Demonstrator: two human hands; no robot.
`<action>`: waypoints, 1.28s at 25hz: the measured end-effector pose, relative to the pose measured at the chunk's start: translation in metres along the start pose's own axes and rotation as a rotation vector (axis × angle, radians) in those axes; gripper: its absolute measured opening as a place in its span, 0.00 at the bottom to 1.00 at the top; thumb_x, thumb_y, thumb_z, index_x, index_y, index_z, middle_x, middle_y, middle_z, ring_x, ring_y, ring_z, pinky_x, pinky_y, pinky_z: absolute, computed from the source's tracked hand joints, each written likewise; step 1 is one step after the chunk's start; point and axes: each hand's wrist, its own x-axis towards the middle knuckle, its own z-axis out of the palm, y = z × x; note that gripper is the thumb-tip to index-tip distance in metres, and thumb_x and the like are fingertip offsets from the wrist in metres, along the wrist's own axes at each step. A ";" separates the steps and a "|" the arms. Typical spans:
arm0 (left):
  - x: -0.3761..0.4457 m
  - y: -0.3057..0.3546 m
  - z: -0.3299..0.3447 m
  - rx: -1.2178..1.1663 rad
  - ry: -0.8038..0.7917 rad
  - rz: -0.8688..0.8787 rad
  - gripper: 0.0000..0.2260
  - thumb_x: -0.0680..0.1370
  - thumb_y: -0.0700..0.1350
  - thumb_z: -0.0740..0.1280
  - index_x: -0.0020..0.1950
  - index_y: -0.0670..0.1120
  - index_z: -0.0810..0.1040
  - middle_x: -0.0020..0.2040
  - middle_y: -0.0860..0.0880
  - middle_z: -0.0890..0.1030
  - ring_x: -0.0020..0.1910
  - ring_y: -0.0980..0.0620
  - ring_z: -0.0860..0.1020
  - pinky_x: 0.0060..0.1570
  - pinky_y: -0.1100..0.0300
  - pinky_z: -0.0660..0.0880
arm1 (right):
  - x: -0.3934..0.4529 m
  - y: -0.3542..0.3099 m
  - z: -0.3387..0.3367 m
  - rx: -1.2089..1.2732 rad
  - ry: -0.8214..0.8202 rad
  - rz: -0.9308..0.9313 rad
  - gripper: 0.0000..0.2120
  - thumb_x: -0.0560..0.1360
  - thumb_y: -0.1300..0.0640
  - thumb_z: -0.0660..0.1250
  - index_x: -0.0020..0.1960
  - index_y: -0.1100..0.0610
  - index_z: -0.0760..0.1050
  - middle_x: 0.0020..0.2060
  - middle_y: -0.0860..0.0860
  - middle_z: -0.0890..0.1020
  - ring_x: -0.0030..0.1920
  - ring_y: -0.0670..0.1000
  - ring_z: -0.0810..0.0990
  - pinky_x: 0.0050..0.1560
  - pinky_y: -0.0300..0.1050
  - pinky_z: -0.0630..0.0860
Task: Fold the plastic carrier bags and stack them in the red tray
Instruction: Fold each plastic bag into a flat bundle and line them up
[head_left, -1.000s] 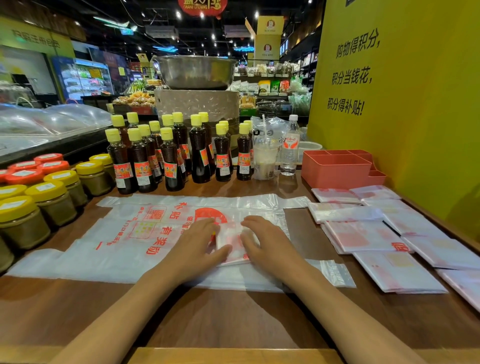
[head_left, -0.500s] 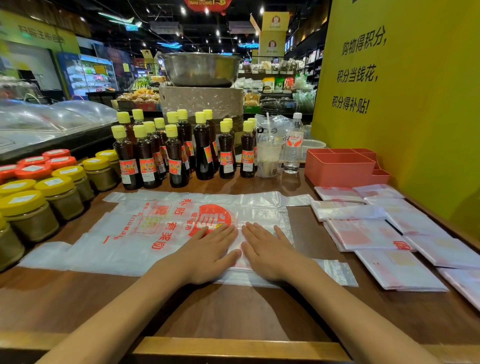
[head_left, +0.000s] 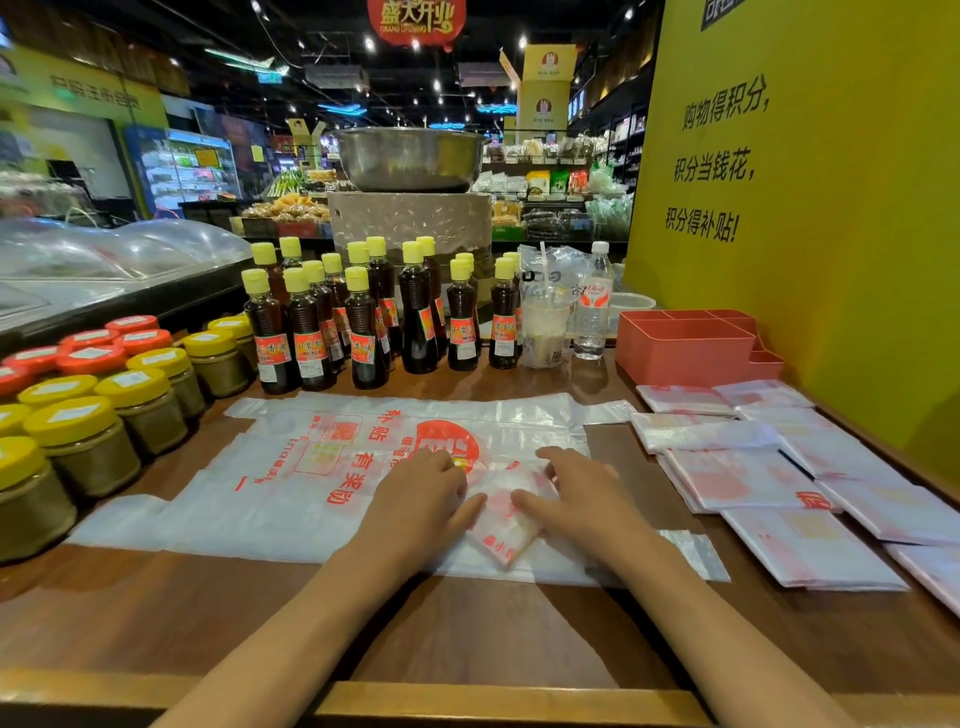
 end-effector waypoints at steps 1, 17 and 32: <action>0.000 0.001 0.000 -0.042 -0.003 -0.021 0.17 0.81 0.61 0.59 0.52 0.52 0.80 0.51 0.55 0.77 0.50 0.56 0.72 0.48 0.62 0.71 | 0.000 0.001 -0.001 0.021 -0.040 0.035 0.30 0.74 0.34 0.67 0.70 0.48 0.71 0.63 0.47 0.77 0.60 0.49 0.76 0.60 0.48 0.74; -0.001 0.000 -0.019 -1.079 -0.091 -0.219 0.06 0.78 0.38 0.71 0.52 0.43 0.76 0.46 0.46 0.80 0.41 0.53 0.81 0.40 0.61 0.79 | -0.001 -0.013 -0.010 0.610 -0.082 0.153 0.14 0.74 0.50 0.73 0.56 0.47 0.73 0.49 0.45 0.83 0.47 0.45 0.84 0.49 0.50 0.83; -0.002 -0.006 -0.012 -1.011 0.001 -0.088 0.09 0.80 0.45 0.69 0.60 0.50 0.77 0.58 0.57 0.80 0.60 0.56 0.79 0.58 0.57 0.79 | -0.009 -0.012 -0.021 1.096 -0.209 0.168 0.12 0.75 0.61 0.73 0.58 0.60 0.80 0.50 0.57 0.87 0.51 0.57 0.86 0.57 0.57 0.81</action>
